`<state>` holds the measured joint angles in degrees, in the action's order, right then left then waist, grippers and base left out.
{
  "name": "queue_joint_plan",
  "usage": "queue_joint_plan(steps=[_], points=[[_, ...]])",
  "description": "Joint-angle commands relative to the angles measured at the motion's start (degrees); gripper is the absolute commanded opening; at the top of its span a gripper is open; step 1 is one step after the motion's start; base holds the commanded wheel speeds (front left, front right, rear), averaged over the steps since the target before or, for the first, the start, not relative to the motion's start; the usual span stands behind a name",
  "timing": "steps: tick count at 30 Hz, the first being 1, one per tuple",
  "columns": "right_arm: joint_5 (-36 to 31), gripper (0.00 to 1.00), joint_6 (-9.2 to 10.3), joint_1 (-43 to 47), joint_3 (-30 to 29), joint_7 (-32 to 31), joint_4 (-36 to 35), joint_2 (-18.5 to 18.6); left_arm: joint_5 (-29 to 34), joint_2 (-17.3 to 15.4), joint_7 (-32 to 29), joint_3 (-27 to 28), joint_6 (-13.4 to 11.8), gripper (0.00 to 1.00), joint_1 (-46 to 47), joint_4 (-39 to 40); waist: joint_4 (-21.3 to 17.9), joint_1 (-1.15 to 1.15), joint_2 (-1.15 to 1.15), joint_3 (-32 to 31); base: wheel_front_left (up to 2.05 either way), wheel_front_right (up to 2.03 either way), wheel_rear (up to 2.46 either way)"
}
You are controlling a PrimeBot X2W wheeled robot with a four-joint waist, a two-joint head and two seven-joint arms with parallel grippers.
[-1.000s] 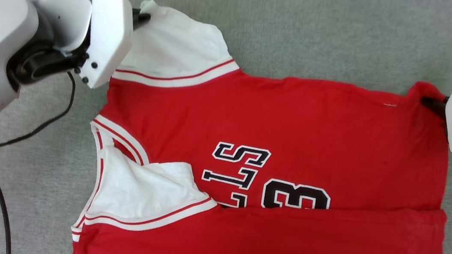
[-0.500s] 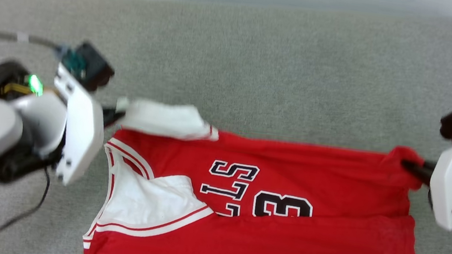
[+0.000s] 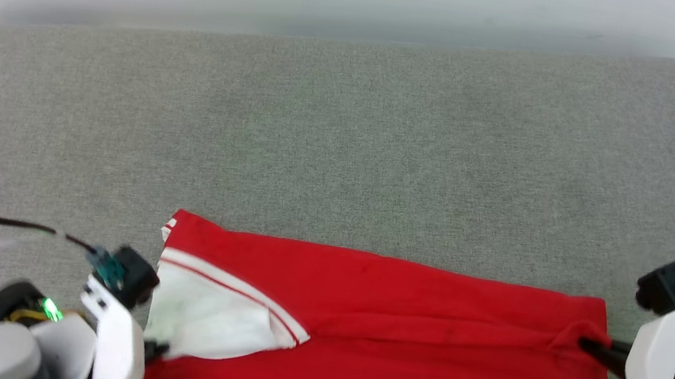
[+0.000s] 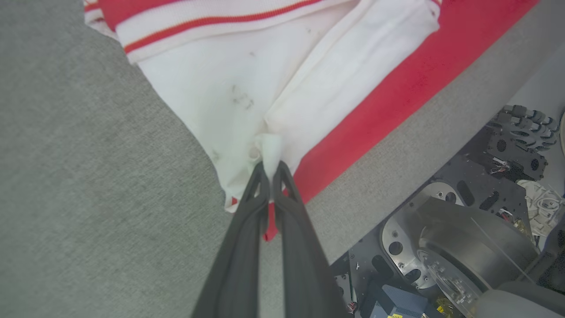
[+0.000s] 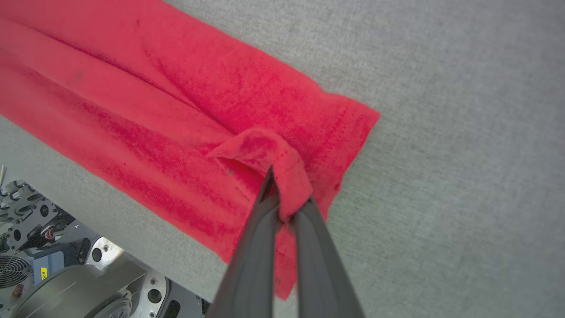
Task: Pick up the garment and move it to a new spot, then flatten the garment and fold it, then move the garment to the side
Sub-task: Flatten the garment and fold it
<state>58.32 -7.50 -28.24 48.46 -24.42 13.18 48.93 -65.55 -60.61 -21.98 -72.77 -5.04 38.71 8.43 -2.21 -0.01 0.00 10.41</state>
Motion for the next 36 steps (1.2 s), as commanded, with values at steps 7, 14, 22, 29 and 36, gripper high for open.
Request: queue_joint_plan(steps=[7,14,22,29,36], points=[[-0.5,0.00,0.02,2.9,0.4,1.2,4.0,-3.3,-0.1,4.5,0.4,-0.3,0.7,0.18,-4.2,-4.7,0.3,0.01,0.00,0.9,0.00,0.00,0.00],[-1.7,1.00,0.02,3.4,-2.4,5.7,3.2,-3.5,1.0,4.8,6.1,2.8,-1.4,1.00,-2.8,-5.3,0.7,0.01,0.00,-1.0,0.00,0.00,0.00],[-1.0,1.00,0.02,6.5,-12.9,15.4,-0.9,-2.1,3.6,4.0,19.9,9.2,-8.7,1.00,-3.8,-1.8,1.2,0.01,0.00,-2.4,0.00,0.00,0.00],[-0.8,1.00,0.02,12.2,-22.0,17.0,1.1,-3.5,7.0,7.4,34.3,13.6,-19.3,1.00,-8.2,-2.7,1.6,0.01,0.00,-1.7,0.00,0.00,0.00],[2.0,1.00,0.01,18.1,-26.4,12.5,4.0,-6.1,14.8,12.7,37.2,21.5,-27.3,1.00,-13.9,-3.1,2.5,0.01,0.00,-1.1,0.00,0.00,0.00]])
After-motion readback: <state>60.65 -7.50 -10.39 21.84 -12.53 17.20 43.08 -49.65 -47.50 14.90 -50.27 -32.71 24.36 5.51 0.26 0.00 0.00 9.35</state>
